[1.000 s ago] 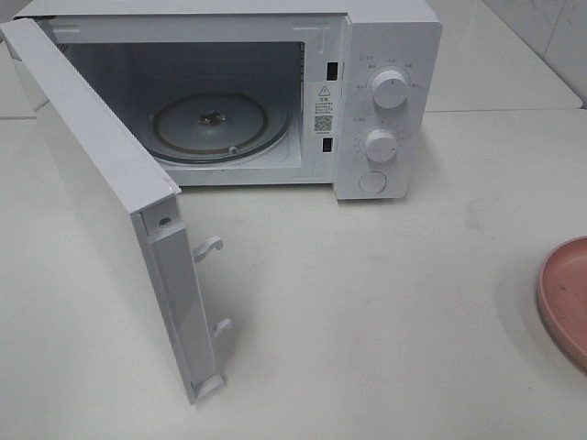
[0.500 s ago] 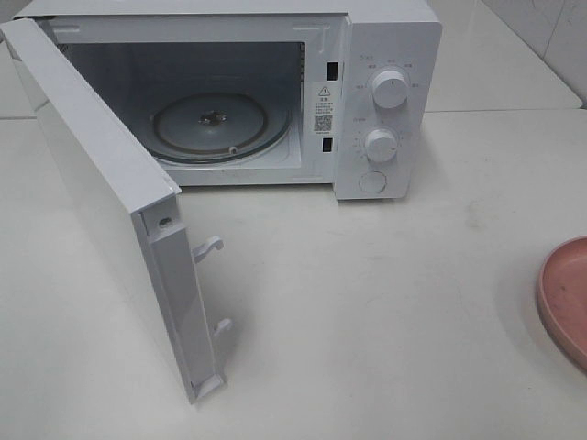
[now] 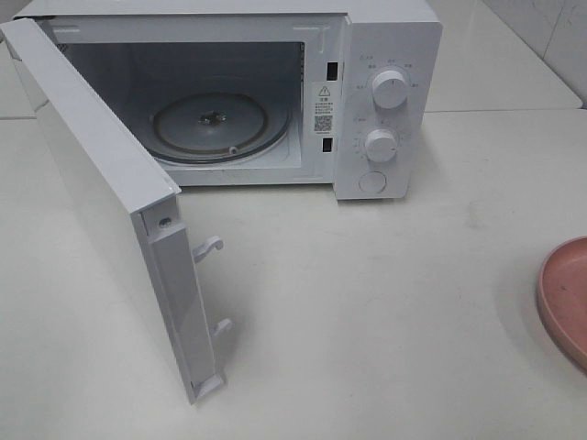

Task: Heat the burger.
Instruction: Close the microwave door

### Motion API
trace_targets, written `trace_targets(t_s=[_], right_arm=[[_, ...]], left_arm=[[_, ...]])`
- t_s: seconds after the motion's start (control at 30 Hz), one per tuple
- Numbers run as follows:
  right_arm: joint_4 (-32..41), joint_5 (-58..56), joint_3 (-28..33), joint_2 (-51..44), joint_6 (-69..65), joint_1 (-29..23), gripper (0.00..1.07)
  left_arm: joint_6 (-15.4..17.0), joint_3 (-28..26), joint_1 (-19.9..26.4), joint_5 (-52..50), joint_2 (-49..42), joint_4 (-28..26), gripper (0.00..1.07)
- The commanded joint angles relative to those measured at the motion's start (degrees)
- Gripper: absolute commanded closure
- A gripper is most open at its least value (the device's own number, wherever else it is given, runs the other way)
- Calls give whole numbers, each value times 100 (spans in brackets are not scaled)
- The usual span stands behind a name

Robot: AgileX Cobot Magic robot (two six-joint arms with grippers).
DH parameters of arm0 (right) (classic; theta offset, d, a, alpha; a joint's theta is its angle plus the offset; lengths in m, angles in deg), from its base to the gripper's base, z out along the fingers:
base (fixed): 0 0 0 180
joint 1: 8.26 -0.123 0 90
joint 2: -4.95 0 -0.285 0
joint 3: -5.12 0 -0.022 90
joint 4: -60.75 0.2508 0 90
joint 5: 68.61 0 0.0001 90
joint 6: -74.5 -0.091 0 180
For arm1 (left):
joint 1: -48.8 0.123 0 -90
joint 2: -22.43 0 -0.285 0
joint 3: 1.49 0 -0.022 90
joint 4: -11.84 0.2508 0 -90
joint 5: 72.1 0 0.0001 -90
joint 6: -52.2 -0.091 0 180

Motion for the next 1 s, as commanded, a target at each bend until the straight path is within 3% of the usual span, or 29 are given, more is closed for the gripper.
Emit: trace_targets(t_s=[0.03,0.87,1.0], right_arm=[[-46,29,17,-160,63,34,31],[-46,29,17,-160,63,34,31],[-46,29,17,-160,63,34,31]], left_arm=[[29,6,17,17,-97,-29,9],[29,-120,17,-143,309,-309,9],[29,-235,17,-653,882,-292,24]])
